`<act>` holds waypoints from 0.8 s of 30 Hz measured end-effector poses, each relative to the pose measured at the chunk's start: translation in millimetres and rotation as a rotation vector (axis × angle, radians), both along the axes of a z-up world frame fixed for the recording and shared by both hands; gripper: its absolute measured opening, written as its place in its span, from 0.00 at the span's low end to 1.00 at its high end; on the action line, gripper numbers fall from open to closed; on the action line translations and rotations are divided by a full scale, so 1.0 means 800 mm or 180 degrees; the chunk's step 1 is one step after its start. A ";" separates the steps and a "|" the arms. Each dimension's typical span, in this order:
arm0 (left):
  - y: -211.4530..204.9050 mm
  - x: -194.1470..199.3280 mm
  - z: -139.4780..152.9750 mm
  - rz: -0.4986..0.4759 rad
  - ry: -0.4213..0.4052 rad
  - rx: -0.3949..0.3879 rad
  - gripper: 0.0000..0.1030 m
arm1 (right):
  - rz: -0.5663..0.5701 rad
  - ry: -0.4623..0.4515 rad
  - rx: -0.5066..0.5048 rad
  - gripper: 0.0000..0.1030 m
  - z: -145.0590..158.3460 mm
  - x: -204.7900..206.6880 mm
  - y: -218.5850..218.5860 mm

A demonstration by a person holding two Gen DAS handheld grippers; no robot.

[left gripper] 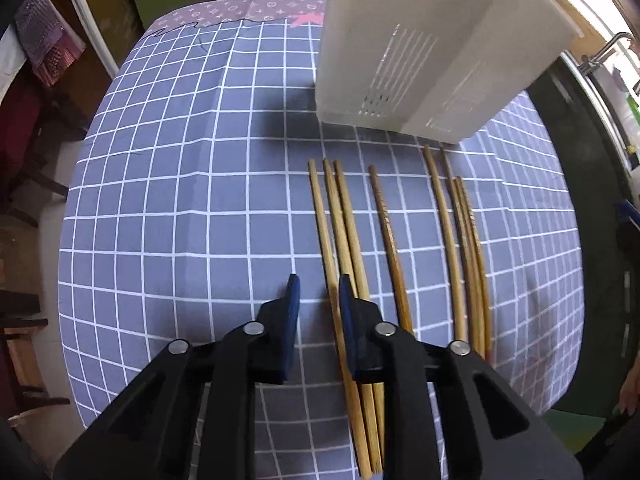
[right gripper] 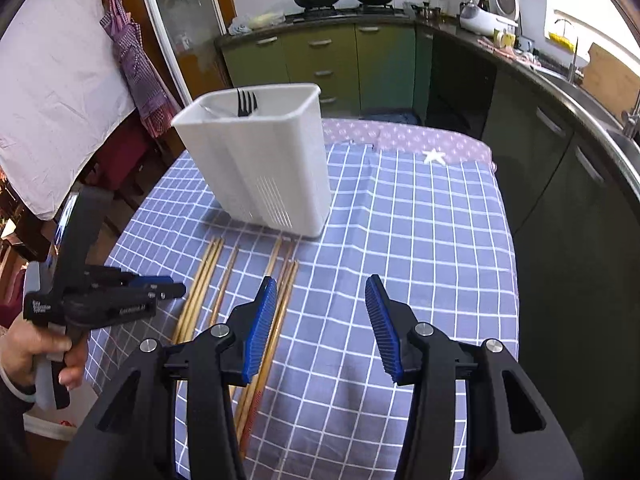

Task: Organize utensils
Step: 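Lower the left tool and grasp a single wooden chopstick, then lift the chopstick upright with the left tool while the right tool grasps another chopstick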

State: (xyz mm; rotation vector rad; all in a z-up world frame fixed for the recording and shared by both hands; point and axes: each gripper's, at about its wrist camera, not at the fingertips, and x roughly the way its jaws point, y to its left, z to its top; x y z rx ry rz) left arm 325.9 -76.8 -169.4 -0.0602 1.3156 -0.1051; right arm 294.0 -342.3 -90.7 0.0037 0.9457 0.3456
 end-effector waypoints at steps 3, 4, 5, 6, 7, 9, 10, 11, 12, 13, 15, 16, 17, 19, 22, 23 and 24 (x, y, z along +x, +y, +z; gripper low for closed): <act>-0.004 0.004 -0.005 0.0020 0.0042 0.0045 0.15 | 0.0017 0.0024 0.0029 0.48 -0.005 -0.001 -0.001; -0.006 0.005 -0.006 0.0020 0.0055 0.0069 0.15 | 0.0017 0.0025 0.0032 0.49 -0.004 -0.001 -0.001; -0.008 0.006 -0.007 0.0022 0.0058 0.0070 0.15 | 0.0017 0.0027 0.0038 0.49 -0.005 -0.002 -0.002; -0.009 0.008 -0.008 0.0019 0.0057 0.0076 0.15 | 0.0018 0.0031 0.0042 0.49 -0.005 -0.002 -0.002; -0.011 0.010 -0.009 0.0017 0.0065 0.0074 0.15 | 0.0020 0.0036 0.0043 0.49 -0.005 -0.002 -0.002; -0.015 0.012 -0.010 0.0014 0.0090 0.0076 0.15 | 0.0027 0.0045 0.0033 0.49 -0.005 -0.003 -0.002; -0.019 0.013 -0.013 0.0012 0.0112 0.0079 0.15 | 0.0033 0.0050 0.0032 0.49 -0.006 -0.004 -0.002; -0.028 0.017 -0.018 0.0010 0.0132 0.0083 0.15 | 0.0035 0.0054 0.0028 0.49 -0.006 -0.004 -0.002; -0.032 0.017 -0.017 -0.0003 0.0111 0.0134 0.14 | 0.0040 0.0060 0.0018 0.49 -0.006 -0.004 -0.002; -0.033 0.019 -0.019 -0.0012 0.0108 0.0147 0.14 | 0.0045 0.0064 0.0010 0.49 -0.007 -0.005 -0.002; -0.034 0.020 -0.020 -0.0008 0.0120 0.0169 0.09 | 0.0059 0.0074 -0.0011 0.49 -0.009 -0.006 -0.001; -0.034 0.021 -0.020 -0.0011 0.0123 0.0176 0.08 | 0.0069 0.0080 -0.0019 0.49 -0.010 -0.007 0.000; -0.033 0.021 -0.021 -0.0020 0.0123 0.0165 0.07 | 0.0080 0.0087 -0.0028 0.49 -0.011 -0.007 0.000; -0.032 0.021 -0.019 -0.0026 0.0102 0.0142 0.07 | 0.0105 0.0118 -0.0053 0.49 -0.015 -0.006 0.003; -0.018 0.014 -0.009 -0.0027 -0.0024 0.0086 0.06 | 0.0167 0.0261 -0.0022 0.49 -0.026 0.002 0.011; -0.014 0.011 -0.002 -0.0029 -0.0109 0.0055 0.06 | 0.0192 0.0346 -0.0003 0.49 -0.032 0.007 0.015; -0.007 0.006 0.006 -0.0030 -0.0170 0.0028 0.06 | 0.0206 0.0396 -0.0007 0.49 -0.037 0.010 0.018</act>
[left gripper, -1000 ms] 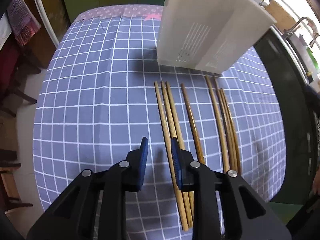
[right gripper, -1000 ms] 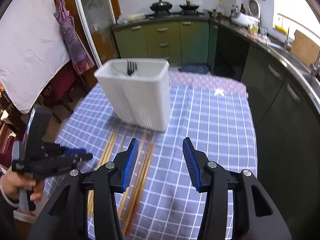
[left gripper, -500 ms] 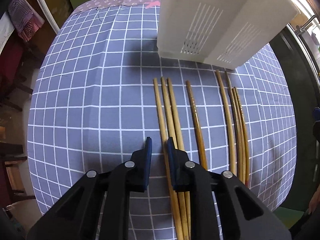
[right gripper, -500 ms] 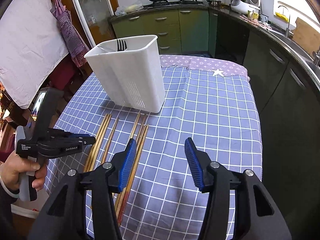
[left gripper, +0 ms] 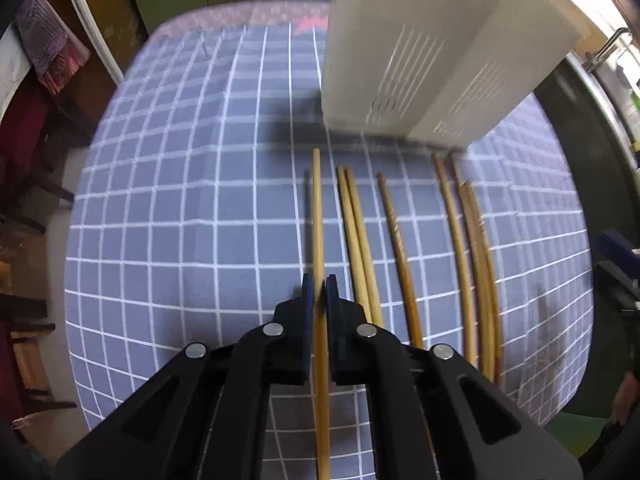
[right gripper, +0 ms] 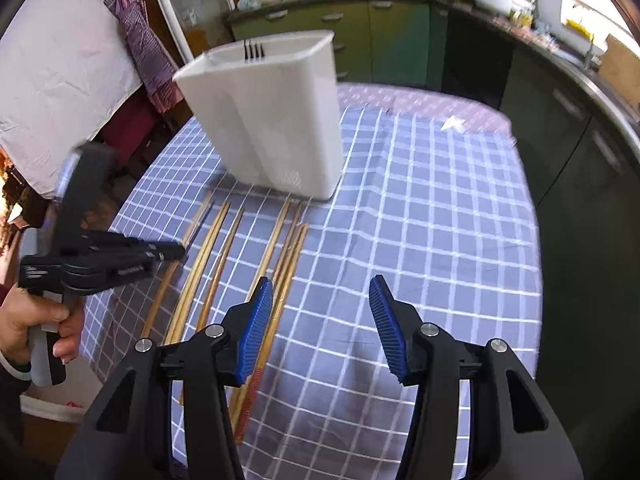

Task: Organize utensils
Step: 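Lift the chopstick upright with the left tool while the right tool grasps another chopstick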

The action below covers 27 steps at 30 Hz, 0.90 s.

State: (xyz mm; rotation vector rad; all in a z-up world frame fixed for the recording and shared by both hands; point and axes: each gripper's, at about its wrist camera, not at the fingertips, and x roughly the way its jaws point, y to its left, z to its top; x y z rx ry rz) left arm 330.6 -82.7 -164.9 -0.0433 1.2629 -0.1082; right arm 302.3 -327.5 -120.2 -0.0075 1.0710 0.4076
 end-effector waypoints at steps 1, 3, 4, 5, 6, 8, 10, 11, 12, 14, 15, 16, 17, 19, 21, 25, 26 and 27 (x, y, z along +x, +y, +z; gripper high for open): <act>0.004 -0.003 0.008 0.0002 -0.0075 -0.0024 0.06 | 0.0021 0.0076 -0.0021 0.49 -0.007 0.005 0.006; 0.013 -0.013 0.027 -0.0007 -0.0249 -0.0111 0.06 | 0.0073 0.0220 -0.0035 0.43 -0.021 0.014 0.017; 0.016 -0.019 0.037 -0.0007 -0.0350 -0.0123 0.06 | 0.0092 0.0274 -0.0043 0.30 -0.027 0.017 0.022; 0.020 -0.025 0.048 -0.0003 -0.0462 -0.0140 0.06 | 0.0111 0.0333 -0.0055 0.26 -0.034 0.021 0.027; 0.024 -0.031 0.058 -0.0003 -0.0547 -0.0158 0.06 | 0.0137 0.0402 -0.0090 0.22 -0.041 0.025 0.035; 0.035 -0.041 0.073 0.0004 -0.0709 -0.0177 0.06 | 0.0154 0.0479 -0.0122 0.21 -0.052 0.030 0.043; 0.043 -0.052 0.090 -0.0011 -0.0893 -0.0163 0.06 | 0.0164 0.0541 -0.0191 0.18 -0.062 0.034 0.053; 0.043 -0.054 0.097 -0.0020 -0.0953 -0.0158 0.06 | 0.0162 0.0562 -0.0232 0.18 -0.065 0.037 0.058; 0.044 -0.061 0.101 -0.0025 -0.0984 -0.0164 0.06 | 0.0161 0.0568 -0.0260 0.18 -0.068 0.038 0.060; 0.047 -0.069 0.108 -0.0041 -0.1033 -0.0195 0.06 | 0.0153 0.0591 -0.0341 0.16 -0.071 0.042 0.066; 0.054 -0.072 0.109 -0.0046 -0.1045 -0.0211 0.06 | 0.0146 0.0597 -0.0381 0.13 -0.074 0.045 0.067; 0.056 -0.077 0.111 -0.0054 -0.1062 -0.0218 0.06 | 0.0142 0.0609 -0.0411 0.13 -0.076 0.046 0.070; 0.057 -0.080 0.112 -0.0063 -0.1082 -0.0216 0.06 | 0.0136 0.0635 -0.0430 0.13 -0.078 0.048 0.072; 0.058 -0.086 0.114 -0.0085 -0.1118 -0.0221 0.06 | 0.0137 0.0676 -0.0451 0.13 -0.083 0.051 0.077; 0.060 -0.091 0.117 -0.0100 -0.1140 -0.0251 0.06 | 0.0132 0.0694 -0.0476 0.13 -0.085 0.053 0.081; 0.057 -0.097 0.120 -0.0132 -0.1187 -0.0245 0.06 | 0.0139 0.0716 -0.0556 0.13 -0.087 0.056 0.087; 0.056 -0.099 0.121 -0.0144 -0.1205 -0.0237 0.06 | 0.0146 0.0748 -0.0590 0.13 -0.089 0.057 0.090; 0.055 -0.100 0.122 -0.0151 -0.1215 -0.0231 0.06 | 0.0147 0.0769 -0.0623 0.13 -0.092 0.057 0.095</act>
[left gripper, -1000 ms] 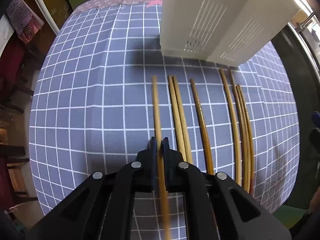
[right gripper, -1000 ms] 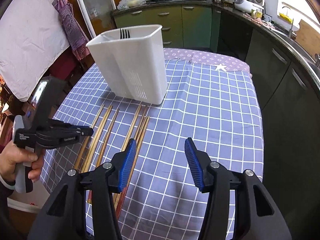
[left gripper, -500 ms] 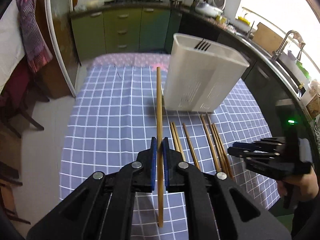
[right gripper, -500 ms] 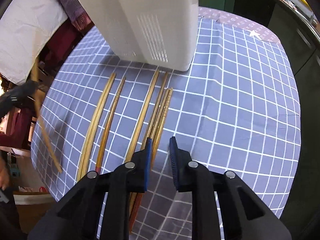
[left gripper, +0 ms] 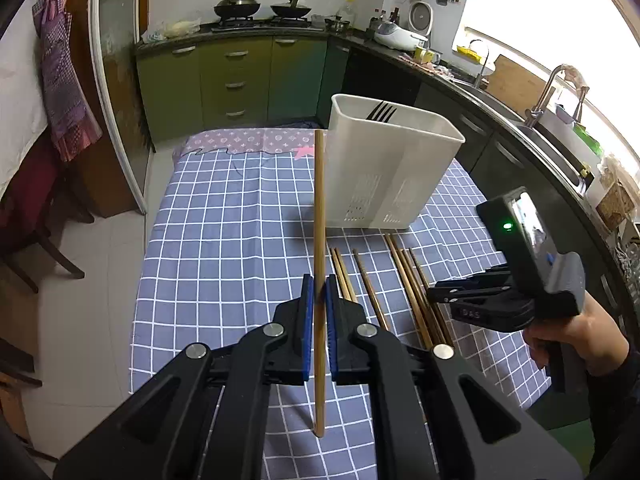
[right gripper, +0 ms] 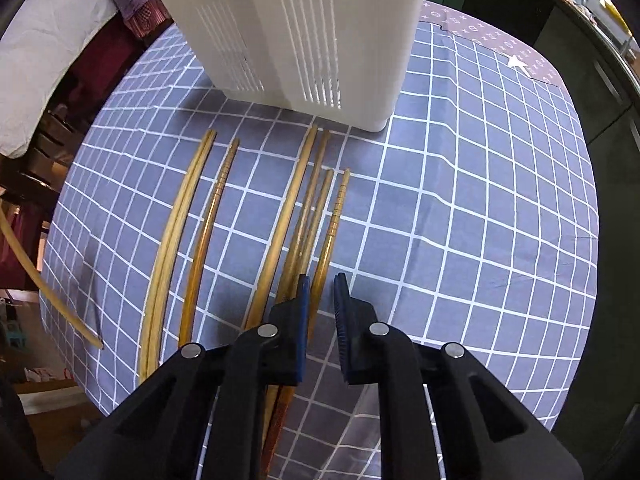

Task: Organize utensils
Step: 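Lift the chopstick upright with the left tool while the right tool grasps another chopstick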

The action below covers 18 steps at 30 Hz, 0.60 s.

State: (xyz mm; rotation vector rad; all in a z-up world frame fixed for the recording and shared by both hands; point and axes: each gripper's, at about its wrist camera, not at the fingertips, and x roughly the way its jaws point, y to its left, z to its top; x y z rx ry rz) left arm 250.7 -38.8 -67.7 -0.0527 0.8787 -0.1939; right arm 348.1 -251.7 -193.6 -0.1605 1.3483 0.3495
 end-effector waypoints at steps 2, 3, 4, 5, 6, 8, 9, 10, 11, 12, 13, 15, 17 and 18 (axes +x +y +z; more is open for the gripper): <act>-0.002 -0.004 0.002 -0.0013 -0.0027 0.0024 0.06 | 0.0024 -0.0030 -0.0097 0.13 0.000 0.000 0.009; -0.003 -0.005 0.003 -0.0020 -0.0036 0.0031 0.06 | 0.0027 -0.0043 -0.0120 0.13 -0.001 0.000 0.012; -0.004 -0.007 0.003 -0.0026 -0.0038 0.0036 0.06 | 0.0032 -0.0050 -0.0122 0.10 -0.001 0.000 0.013; -0.004 -0.007 0.003 -0.0033 -0.0038 0.0040 0.06 | 0.0029 -0.0053 -0.0109 0.10 -0.001 0.001 0.015; -0.005 -0.008 0.004 -0.0040 -0.0038 0.0047 0.06 | 0.0018 -0.0054 -0.0097 0.08 -0.002 0.000 0.016; -0.006 -0.008 0.005 -0.0044 -0.0037 0.0051 0.06 | 0.0022 -0.0111 -0.0080 0.07 0.002 -0.002 0.016; -0.006 -0.009 0.005 -0.0044 -0.0035 0.0048 0.06 | 0.0016 -0.0143 0.0010 0.07 0.007 -0.004 0.014; -0.006 -0.009 0.005 -0.0047 -0.0032 0.0047 0.06 | 0.0014 -0.0156 0.0072 0.07 0.011 -0.006 0.012; -0.006 -0.009 0.006 -0.0049 -0.0030 0.0053 0.06 | 0.0012 -0.0215 0.0131 0.07 0.020 -0.010 0.010; -0.007 -0.009 0.006 -0.0051 -0.0028 0.0061 0.06 | 0.0015 -0.0287 0.0169 0.07 0.029 -0.014 0.006; -0.007 -0.009 0.007 -0.0052 -0.0027 0.0064 0.06 | 0.0016 -0.0367 0.0212 0.07 0.041 -0.018 0.002; -0.007 -0.011 0.008 -0.0059 -0.0034 0.0060 0.06 | 0.0013 -0.0572 0.0339 0.07 0.070 -0.030 -0.006; -0.008 -0.013 0.011 -0.0065 -0.0054 0.0052 0.06 | -0.0015 -0.0782 0.0476 0.07 0.099 -0.044 -0.018; -0.009 -0.014 0.012 -0.0070 -0.0062 0.0048 0.06 | -0.0039 -0.0938 0.0574 0.07 0.117 -0.055 -0.026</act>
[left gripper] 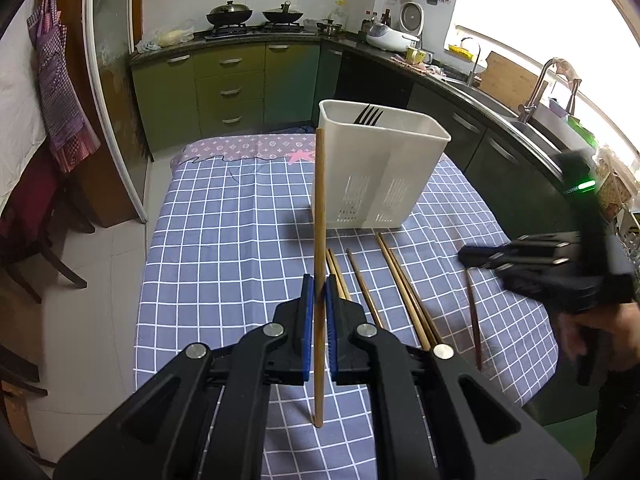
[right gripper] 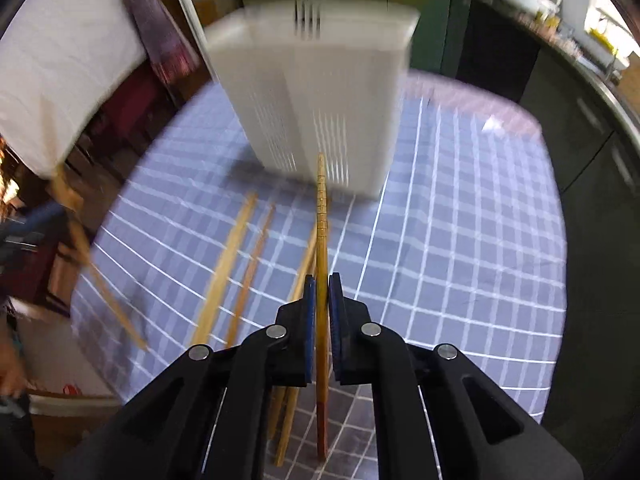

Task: Organize utensils
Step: 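Lift the chopstick upright with the left tool while the right tool grasps another chopstick, then carry the chopsticks over the caddy and drop them in with both tools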

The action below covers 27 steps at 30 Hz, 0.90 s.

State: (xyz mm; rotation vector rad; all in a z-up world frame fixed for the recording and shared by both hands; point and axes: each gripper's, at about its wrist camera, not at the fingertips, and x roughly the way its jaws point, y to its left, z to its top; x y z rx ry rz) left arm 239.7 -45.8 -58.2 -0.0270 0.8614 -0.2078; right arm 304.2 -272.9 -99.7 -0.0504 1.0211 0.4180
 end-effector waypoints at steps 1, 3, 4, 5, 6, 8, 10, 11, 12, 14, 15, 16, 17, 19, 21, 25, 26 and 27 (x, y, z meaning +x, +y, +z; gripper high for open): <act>0.000 -0.001 0.001 -0.0004 -0.0008 0.0000 0.06 | -0.0015 -0.0080 0.0050 0.07 0.011 -0.007 -0.004; -0.001 -0.004 0.003 -0.0008 -0.0035 0.0007 0.06 | -0.0070 -0.0273 0.0135 0.07 0.031 -0.026 -0.020; -0.001 -0.007 0.004 -0.0009 -0.0053 0.0013 0.06 | -0.0092 -0.0371 0.0143 0.07 0.038 -0.034 -0.025; -0.001 -0.010 0.005 -0.0015 -0.0078 0.0022 0.06 | -0.0100 -0.0453 0.0140 0.07 0.044 -0.041 -0.031; -0.002 -0.012 0.006 -0.0018 -0.0096 0.0028 0.06 | -0.0108 -0.0486 0.0145 0.07 0.046 -0.049 -0.039; -0.001 -0.018 0.008 -0.0037 -0.0135 0.0033 0.06 | -0.0120 -0.0542 0.0143 0.07 0.050 -0.066 -0.048; -0.002 -0.023 0.010 -0.0046 -0.0164 0.0037 0.06 | -0.0127 -0.0587 0.0146 0.07 0.051 -0.077 -0.054; -0.001 -0.026 0.012 -0.0048 -0.0188 0.0038 0.06 | -0.0126 -0.0587 0.0161 0.07 0.051 -0.081 -0.055; -0.002 -0.028 0.013 -0.0050 -0.0204 0.0036 0.06 | -0.0124 -0.0589 0.0171 0.07 0.052 -0.085 -0.057; -0.001 -0.032 0.015 -0.0055 -0.0234 0.0037 0.06 | -0.0116 -0.0597 0.0166 0.07 0.052 -0.089 -0.058; -0.001 -0.034 0.017 -0.0060 -0.0251 0.0047 0.06 | -0.0108 -0.0594 0.0173 0.07 0.052 -0.092 -0.061; -0.001 -0.036 0.018 -0.0065 -0.0261 0.0054 0.06 | -0.0103 -0.0591 0.0179 0.07 0.050 -0.093 -0.061; 0.000 -0.038 0.019 -0.0063 -0.0267 0.0059 0.06 | -0.0097 -0.0589 0.0187 0.07 0.051 -0.094 -0.062; 0.000 -0.040 0.020 -0.0077 -0.0270 0.0080 0.06 | -0.0094 -0.0589 0.0197 0.07 0.049 -0.095 -0.061; 0.000 -0.039 0.020 -0.0079 -0.0272 0.0095 0.06 | -0.0086 -0.0589 0.0203 0.07 0.050 -0.097 -0.060; -0.001 -0.039 0.021 -0.0088 -0.0275 0.0107 0.06 | -0.0066 -0.0594 0.0195 0.07 0.050 -0.100 -0.057; -0.002 -0.040 0.021 -0.0090 -0.0271 0.0102 0.06 | -0.0063 -0.0593 0.0196 0.07 0.050 -0.101 -0.057; -0.002 -0.040 0.022 -0.0092 -0.0272 0.0097 0.06 | -0.0065 -0.0587 0.0204 0.07 0.051 -0.101 -0.058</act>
